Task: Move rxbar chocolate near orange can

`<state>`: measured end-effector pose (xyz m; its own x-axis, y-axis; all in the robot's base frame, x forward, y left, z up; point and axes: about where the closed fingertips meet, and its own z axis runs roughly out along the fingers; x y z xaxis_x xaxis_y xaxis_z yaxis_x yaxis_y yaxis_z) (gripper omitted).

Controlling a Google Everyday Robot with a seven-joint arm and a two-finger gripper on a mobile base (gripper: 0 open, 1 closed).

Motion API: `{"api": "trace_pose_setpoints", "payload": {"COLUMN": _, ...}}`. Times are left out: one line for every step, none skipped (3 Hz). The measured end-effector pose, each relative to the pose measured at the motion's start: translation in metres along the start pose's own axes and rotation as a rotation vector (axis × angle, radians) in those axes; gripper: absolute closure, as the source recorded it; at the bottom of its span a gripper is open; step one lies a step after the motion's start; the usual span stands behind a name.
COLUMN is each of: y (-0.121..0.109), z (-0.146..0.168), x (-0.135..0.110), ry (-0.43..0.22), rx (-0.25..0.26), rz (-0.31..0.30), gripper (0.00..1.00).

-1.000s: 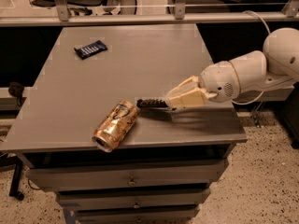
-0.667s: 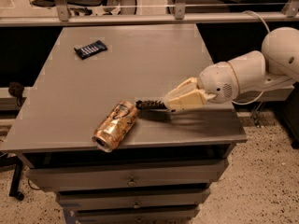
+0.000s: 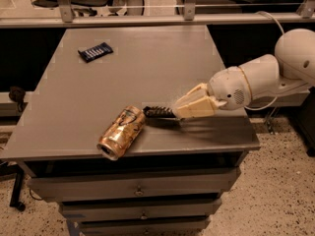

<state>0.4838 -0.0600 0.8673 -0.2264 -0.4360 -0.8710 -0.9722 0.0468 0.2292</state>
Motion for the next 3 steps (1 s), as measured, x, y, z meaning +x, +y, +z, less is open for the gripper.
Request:
{"api": "trace_pose_setpoints", "payload": {"y": -0.001, "z": -0.001, "x": 0.001, "ry": 0.003, "rx": 0.001, "rz": 0.004, "gripper": 0.11}}
{"api": "trace_pose_setpoints", "payload": {"y": -0.003, "z": -0.001, "x": 0.002, "ry": 0.004, "rx": 0.001, "rz": 0.007, "gripper": 0.00}}
{"api": "trace_pose_setpoints", "payload": {"y": -0.019, "z": -0.020, "x": 0.002, "ry": 0.013, "rx": 0.046, "rz": -0.007, "gripper": 0.00}}
